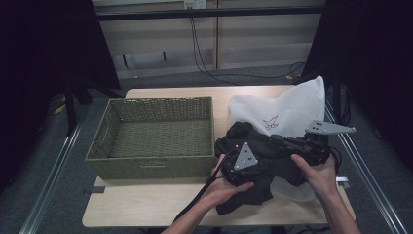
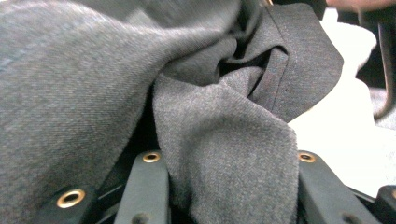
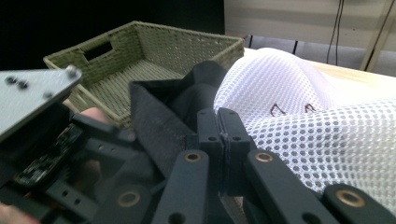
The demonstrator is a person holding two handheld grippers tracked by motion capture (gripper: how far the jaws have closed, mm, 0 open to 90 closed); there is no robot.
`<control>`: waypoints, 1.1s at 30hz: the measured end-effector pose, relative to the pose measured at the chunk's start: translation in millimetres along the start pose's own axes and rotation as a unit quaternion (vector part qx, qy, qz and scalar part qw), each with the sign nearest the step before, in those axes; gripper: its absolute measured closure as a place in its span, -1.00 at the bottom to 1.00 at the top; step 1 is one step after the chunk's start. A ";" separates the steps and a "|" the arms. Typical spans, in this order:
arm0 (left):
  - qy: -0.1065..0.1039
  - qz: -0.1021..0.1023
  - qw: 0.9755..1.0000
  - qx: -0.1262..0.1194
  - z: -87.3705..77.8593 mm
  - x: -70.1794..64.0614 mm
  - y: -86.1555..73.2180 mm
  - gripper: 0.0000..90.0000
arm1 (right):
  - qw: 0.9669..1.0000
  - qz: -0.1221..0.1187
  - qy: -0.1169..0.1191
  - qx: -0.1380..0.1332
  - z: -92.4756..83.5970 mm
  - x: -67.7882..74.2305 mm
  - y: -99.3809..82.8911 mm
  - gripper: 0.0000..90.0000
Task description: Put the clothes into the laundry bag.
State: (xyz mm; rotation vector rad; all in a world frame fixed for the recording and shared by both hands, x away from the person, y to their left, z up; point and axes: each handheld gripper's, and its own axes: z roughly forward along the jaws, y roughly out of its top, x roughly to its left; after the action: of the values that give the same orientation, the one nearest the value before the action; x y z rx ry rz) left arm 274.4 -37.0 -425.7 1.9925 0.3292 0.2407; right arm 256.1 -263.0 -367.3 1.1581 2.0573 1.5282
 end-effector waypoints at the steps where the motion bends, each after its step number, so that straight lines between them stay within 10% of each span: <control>1: 0.001 -0.005 1.000 -0.006 -0.4 1.3 1.7 0.43 | 1.000 0.000 0.000 -0.002 -0.1 0.6 1.2 0.98; 25: 0.029 -0.059 0.998 -0.018 20.6 14.6 24.3 0.44 | 0.998 0.043 0.020 -0.041 4.6 28.8 10.7 0.98; 33: 0.025 -0.086 0.996 0.005 44.4 20.9 1.5 0.39 | 0.998 0.060 0.004 -0.019 10.6 15.1 -6.9 0.98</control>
State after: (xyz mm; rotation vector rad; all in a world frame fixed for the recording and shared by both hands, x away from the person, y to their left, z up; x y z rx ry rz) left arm 308.1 -68.3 -442.8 1.9568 0.5323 0.1807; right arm 251.1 -245.4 -374.5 1.2822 1.9874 1.6225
